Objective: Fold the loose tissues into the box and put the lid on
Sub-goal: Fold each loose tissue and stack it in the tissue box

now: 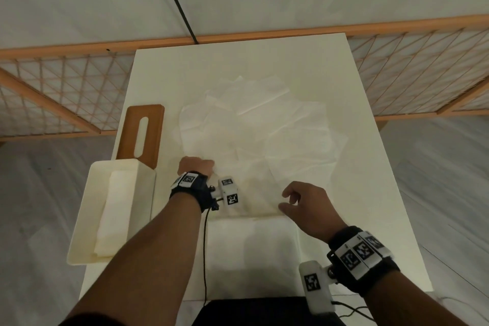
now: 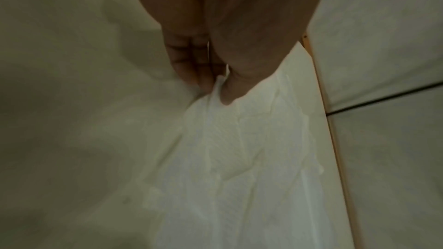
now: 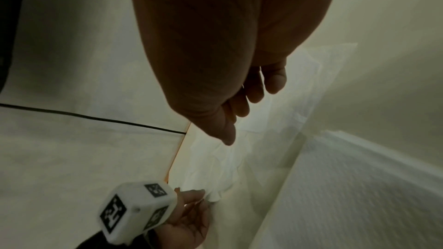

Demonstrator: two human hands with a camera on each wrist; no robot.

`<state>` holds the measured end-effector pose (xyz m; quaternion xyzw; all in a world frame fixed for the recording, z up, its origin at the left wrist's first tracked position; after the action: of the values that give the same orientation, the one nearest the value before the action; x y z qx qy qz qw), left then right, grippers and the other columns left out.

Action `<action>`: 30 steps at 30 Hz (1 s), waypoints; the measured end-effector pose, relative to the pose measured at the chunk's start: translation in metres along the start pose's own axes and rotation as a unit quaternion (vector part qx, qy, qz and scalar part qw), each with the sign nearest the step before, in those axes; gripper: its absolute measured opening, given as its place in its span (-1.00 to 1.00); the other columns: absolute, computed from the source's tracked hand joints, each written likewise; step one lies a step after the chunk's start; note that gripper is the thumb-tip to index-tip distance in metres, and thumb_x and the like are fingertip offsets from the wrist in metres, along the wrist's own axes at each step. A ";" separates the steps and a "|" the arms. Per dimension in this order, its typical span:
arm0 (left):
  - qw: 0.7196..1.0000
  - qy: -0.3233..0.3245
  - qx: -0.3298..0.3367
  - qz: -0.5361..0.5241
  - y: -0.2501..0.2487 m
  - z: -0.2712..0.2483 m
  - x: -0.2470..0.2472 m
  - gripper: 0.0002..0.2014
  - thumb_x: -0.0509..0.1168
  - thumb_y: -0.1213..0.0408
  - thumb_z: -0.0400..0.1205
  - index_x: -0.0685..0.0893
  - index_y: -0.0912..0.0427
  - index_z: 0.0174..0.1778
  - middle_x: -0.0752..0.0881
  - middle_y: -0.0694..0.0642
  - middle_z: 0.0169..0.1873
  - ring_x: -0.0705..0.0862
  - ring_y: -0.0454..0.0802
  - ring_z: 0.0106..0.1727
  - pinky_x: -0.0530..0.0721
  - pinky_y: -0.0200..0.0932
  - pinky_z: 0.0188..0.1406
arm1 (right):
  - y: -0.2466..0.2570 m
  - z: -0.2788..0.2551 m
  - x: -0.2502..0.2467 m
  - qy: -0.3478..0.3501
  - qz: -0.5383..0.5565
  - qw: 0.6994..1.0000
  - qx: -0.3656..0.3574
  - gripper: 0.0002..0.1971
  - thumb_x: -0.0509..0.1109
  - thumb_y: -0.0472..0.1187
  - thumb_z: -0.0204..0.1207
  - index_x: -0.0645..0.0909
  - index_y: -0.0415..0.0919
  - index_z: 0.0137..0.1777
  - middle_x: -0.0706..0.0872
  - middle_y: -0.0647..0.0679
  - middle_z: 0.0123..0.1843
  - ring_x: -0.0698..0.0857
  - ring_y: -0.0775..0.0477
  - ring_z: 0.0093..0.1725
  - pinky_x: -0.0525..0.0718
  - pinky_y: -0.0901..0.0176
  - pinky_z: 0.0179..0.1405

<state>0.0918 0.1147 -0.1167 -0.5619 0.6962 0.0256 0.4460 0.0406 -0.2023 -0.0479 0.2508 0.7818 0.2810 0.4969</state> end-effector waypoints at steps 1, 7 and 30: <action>1.000 0.005 -0.004 0.000 0.000 0.005 0.003 -0.58 0.38 -0.01 0.58 0.78 0.31 0.09 0.80 0.25 0.10 0.75 0.24 0.11 0.71 0.02 0.18 | -0.002 0.001 -0.003 0.000 0.005 1.000 0.003 -0.87 0.57 -0.16 0.46 0.67 -0.01 -0.09 0.67 0.11 -0.24 0.57 0.22 -0.30 0.48 0.53 -0.29; 0.957 0.025 -0.014 -0.290 -0.038 -0.027 -0.014 -0.98 0.39 0.42 0.61 0.70 0.26 -0.12 0.72 0.18 -0.11 0.67 0.03 -0.16 0.72 -0.07 -0.09 | -0.008 0.008 -0.011 0.007 0.060 0.998 0.020 -0.90 0.57 -0.18 0.44 0.69 -0.04 -0.12 0.69 0.11 -0.31 0.58 0.24 -0.36 0.52 0.50 -0.30; 0.783 0.169 0.006 -0.598 0.019 -0.158 -0.084 -0.73 0.07 0.56 0.58 0.62 0.29 0.06 0.72 0.33 0.13 0.79 0.26 -0.03 0.84 0.00 -0.24 | 0.108 0.034 0.024 0.104 0.609 0.785 0.042 -0.58 0.48 -0.31 0.48 0.65 -0.26 0.36 0.78 -0.18 0.27 0.73 -0.22 0.30 0.70 -0.09 0.19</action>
<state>-0.0191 0.1005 0.0236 -0.8582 0.2846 -0.3461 0.2502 0.0751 -0.1019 -0.0007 0.6645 0.5248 0.5166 0.1272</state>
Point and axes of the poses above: each hand's wrist, its own z-axis towards the middle knuckle, its own x-axis out of the palm, y = z × x, the point moved 9 cm from there along z, towards the middle knuckle
